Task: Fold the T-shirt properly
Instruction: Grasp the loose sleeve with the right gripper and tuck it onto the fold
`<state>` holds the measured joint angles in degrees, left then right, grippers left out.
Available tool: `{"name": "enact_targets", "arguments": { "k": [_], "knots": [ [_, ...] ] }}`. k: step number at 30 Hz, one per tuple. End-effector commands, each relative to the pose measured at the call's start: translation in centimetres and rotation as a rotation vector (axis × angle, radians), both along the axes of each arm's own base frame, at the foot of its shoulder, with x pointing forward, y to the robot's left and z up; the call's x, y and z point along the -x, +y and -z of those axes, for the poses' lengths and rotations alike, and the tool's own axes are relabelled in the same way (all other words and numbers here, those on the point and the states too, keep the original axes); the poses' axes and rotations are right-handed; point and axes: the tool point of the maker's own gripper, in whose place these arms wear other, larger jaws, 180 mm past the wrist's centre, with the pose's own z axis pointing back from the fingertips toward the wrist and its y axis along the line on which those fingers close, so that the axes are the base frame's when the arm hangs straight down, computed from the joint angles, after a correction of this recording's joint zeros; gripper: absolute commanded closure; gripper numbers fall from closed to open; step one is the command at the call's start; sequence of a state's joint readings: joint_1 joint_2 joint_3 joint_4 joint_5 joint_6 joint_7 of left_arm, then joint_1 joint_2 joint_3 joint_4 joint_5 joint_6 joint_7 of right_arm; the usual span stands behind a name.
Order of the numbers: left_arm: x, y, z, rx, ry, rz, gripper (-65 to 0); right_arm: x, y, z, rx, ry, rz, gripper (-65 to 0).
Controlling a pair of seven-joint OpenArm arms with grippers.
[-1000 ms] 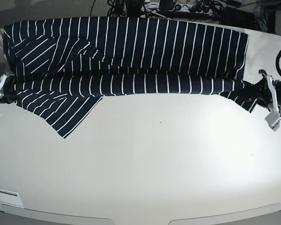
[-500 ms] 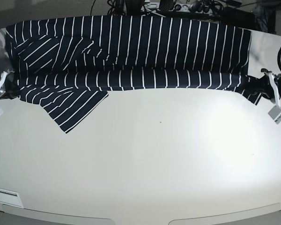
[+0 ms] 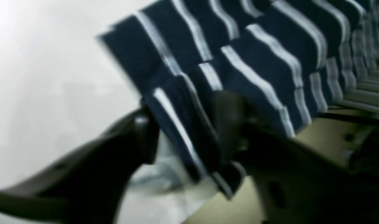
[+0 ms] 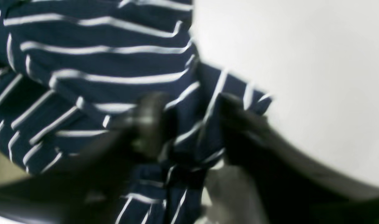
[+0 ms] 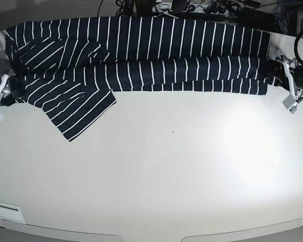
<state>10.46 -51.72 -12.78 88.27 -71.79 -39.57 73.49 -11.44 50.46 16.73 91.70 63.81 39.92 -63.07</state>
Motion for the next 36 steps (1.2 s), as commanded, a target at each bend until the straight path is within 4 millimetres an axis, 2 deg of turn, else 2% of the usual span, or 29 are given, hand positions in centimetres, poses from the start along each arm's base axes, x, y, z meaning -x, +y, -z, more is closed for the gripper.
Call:
{"name": "enact_targets", "arguments": {
  "k": [1, 5, 10, 13, 19, 26, 30, 33, 36],
  "knots": [
    [-1.1, 0.6, -1.2, -0.019, -0.051, 0.005, -35.9, -1.8, -0.4, -2.3, 0.000, -0.084, -0.003, -38.5],
    [-1.9, 1.4, -1.1, -0.055, -0.077, -0.051, -36.0, -3.9, 0.8, -4.5, -0.079, -0.199, 0.003, -38.5],
    [-2.5, 1.3, -1.3, -0.035, -0.089, -0.102, -36.0, -5.3, 3.7, -4.1, -0.200, -0.269, 0.033, -38.5],
    [-2.6, 1.4, -1.3, -0.036, -0.087, -0.116, -36.0, -6.1, 4.6, -2.6, -0.192, -0.315, 0.066, -38.5],
    [-2.5, 1.5, -1.2, -0.041, -0.079, -0.122, -36.0, -7.4, 3.9, 0.8, -0.083, -0.351, 0.216, -38.6],
    [-2.4, 1.5, -1.2, -0.044, -0.073, -0.120, -36.0, -6.7, 3.3, 4.9, -0.100, -0.256, 0.323, -38.6],
    [-2.4, 1.6, -1.2, -0.044, -0.073, -0.120, -36.0, -6.3, 2.2, 7.3, -0.118, -0.188, 0.372, -38.6],
    [-2.4, 1.6, -1.2, -0.044, -0.073, -0.119, -36.0, -6.4, 2.7, 8.0, -0.175, -0.163, 0.360, -38.6],
    [-2.4, 1.5, -1.2, -0.043, -0.073, -0.120, -36.0, -5.9, 4.2, 7.9, -0.253, -0.130, 0.309, -38.6]
  ]
}}
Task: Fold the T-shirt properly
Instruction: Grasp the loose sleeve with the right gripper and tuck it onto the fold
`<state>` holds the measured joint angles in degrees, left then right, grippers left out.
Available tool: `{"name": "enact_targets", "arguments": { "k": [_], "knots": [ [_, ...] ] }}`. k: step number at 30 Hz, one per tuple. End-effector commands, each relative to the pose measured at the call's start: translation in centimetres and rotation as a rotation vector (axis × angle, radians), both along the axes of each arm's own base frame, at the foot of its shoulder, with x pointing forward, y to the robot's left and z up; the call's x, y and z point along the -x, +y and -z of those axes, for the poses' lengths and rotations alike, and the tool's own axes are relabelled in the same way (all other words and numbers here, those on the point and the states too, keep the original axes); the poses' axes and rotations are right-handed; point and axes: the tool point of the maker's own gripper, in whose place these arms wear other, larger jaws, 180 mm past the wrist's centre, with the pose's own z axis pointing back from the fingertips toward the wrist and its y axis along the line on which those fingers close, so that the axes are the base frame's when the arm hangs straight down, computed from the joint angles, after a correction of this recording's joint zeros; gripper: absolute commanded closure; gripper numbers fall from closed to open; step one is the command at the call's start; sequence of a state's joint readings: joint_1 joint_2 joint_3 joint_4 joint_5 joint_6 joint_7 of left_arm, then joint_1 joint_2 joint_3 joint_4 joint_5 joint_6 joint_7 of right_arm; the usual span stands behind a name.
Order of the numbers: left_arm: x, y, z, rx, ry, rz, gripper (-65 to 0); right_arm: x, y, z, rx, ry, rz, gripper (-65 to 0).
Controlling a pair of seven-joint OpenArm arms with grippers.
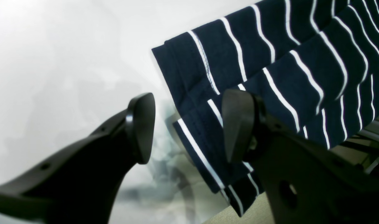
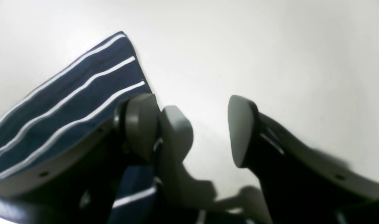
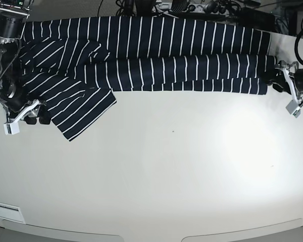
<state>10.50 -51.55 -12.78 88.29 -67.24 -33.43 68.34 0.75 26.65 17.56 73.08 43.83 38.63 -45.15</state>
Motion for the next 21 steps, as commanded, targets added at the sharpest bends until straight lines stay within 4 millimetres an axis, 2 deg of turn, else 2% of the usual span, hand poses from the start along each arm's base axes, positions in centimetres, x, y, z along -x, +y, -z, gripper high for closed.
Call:
{"name": "enact_targets", "arguments": {
  "k": [1, 8, 13, 15, 18, 19, 21],
  "knots": [
    [-1.0, 0.5, -1.4, -0.011, -0.040, 0.001, -36.0, 0.4, 0.2, -0.2, -0.003, 0.022, -0.036, -38.6],
    [-1.1, 0.5, -1.4, -0.008, -0.046, 0.000, -36.0, 0.8, 1.7, -0.2, -0.070, 0.049, -0.067, -38.6],
    [-1.2, 0.5, -1.5, -0.005, -0.053, -0.002, -36.0, 1.6, 4.6, 1.2, -0.069, 0.098, -0.162, -38.5],
    [-1.2, 0.5, -1.5, -0.005, -0.053, -0.001, -36.0, 1.9, 5.8, 1.7, -0.067, 0.116, -0.205, -36.7],
    [-1.2, 0.5, -1.5, -0.005, -0.053, -0.002, -36.0, 1.4, 6.8, 1.6, -0.056, 0.114, -0.244, -26.2],
    [-1.2, 0.5, -1.5, -0.005, -0.053, -0.001, -36.0, 0.9, 6.9, 1.3, -0.056, 0.103, -0.244, -20.5],
    [-1.2, 0.4, -1.5, -0.005, -0.052, -0.001, -36.0, -0.1, 6.7, 0.4, -0.049, 0.078, -0.244, -3.8]
  ]
}}
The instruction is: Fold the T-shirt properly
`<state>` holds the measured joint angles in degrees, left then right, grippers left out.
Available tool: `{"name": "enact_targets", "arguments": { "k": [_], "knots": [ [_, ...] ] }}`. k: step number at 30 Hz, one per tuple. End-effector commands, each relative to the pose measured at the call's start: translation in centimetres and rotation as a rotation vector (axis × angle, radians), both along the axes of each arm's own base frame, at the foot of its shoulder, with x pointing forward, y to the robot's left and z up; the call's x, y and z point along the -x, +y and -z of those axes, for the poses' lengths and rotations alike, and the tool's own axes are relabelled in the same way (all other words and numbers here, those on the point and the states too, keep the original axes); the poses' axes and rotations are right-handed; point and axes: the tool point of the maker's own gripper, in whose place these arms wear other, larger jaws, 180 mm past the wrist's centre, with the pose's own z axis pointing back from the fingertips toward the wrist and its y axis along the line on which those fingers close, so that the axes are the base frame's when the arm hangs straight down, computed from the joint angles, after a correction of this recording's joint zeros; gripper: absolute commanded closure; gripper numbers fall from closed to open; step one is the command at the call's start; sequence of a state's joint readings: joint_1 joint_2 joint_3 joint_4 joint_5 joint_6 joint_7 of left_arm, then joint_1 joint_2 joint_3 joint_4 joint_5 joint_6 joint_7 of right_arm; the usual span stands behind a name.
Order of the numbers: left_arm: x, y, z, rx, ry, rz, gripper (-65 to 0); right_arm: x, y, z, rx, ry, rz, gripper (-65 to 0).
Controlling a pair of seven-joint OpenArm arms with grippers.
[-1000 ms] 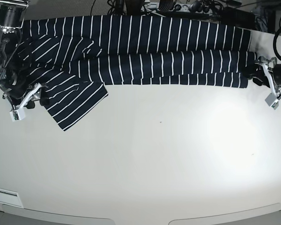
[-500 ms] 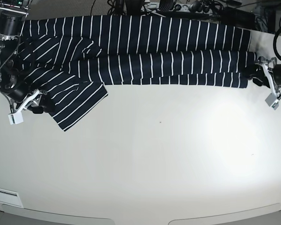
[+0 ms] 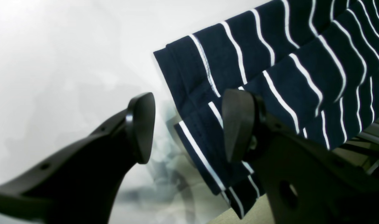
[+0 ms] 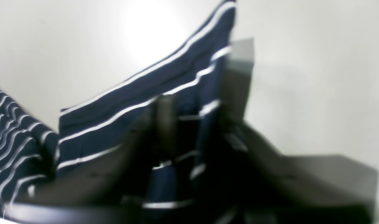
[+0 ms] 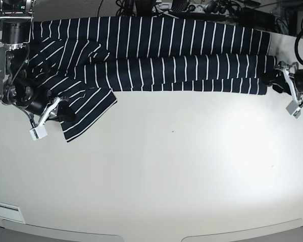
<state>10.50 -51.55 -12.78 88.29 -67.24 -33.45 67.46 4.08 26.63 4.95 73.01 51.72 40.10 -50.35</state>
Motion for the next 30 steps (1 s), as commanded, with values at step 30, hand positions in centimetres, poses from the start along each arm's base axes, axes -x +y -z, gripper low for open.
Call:
{"name": "enact_targets", "arguments": {
  "k": [30],
  "knots": [
    [-1.6, 0.3, -1.8, 0.009, -0.078, -0.008, -36.0, 15.2, 3.0, -10.0, 0.134, 0.108, -0.652, 0.0]
  ]
}}
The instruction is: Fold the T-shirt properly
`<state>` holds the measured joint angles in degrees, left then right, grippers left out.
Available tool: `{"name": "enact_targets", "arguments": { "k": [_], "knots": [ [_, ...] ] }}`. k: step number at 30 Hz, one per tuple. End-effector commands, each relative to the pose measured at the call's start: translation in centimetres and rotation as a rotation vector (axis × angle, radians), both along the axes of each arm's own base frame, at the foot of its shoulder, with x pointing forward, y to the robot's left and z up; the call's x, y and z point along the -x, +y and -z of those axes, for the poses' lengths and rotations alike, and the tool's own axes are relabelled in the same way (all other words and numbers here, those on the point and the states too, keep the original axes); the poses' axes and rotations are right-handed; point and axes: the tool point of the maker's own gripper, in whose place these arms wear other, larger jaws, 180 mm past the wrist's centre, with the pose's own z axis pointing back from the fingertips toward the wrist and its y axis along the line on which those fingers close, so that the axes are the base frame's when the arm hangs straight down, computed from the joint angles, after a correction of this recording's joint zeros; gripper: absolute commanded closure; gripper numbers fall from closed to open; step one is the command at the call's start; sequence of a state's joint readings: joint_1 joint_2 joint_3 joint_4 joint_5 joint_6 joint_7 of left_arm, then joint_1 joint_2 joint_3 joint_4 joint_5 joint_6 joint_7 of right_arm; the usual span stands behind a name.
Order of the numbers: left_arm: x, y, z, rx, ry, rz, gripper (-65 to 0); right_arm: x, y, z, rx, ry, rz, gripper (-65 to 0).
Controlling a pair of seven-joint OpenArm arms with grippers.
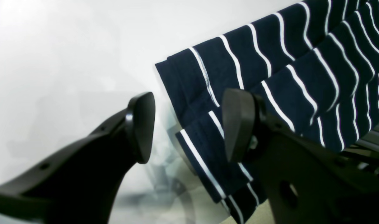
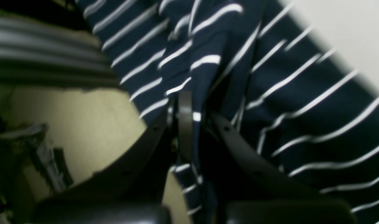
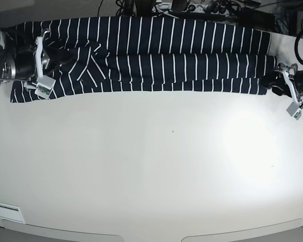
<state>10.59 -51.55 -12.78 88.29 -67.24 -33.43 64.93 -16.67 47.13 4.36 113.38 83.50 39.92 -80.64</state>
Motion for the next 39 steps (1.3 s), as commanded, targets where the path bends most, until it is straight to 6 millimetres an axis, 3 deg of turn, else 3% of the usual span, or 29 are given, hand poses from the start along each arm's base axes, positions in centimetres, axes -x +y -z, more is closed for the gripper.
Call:
{"name": "enact_targets", "arguments": {
  "k": [1, 15, 20, 25, 29, 34, 39],
  "knots": [
    [-1.0, 0.5, -1.4, -0.011, -0.042, 0.002, -36.0, 0.0, 0.0, -0.9, -0.006, -0.016, -0.017, 0.0],
    [-1.0, 0.5, -1.4, -0.011, -0.042, 0.002, -36.0, 3.5, -4.3, -0.5, 0.175, 0.100, -0.105, 0.0],
    [-1.0, 0.5, -1.4, -0.011, -0.042, 0.002, -36.0, 5.0, -4.6, 0.0, 0.185, 0.151, -0.116, 0.0],
    [-1.0, 0.5, -1.5, -0.009, -0.042, 0.002, -36.0, 5.1, -4.5, 0.0, 0.179, 0.153, -0.113, 0.0],
    [-1.1, 0.3, -1.6, 0.005, -0.043, 0.001, -36.0, 2.7, -2.8, -0.4, 0.109, 0.058, -0.065, 0.0],
    [-1.1, 0.1, -1.6, 0.015, -0.044, 0.000, -36.0, -1.4, -2.6, -0.6, 0.124, -0.123, 0.001, 0.0],
    [-1.1, 0.1, -1.7, 0.018, -0.045, 0.000, -36.0, -3.5, -3.3, 0.3, 0.190, -0.222, 0.069, 0.0]
  ]
}}
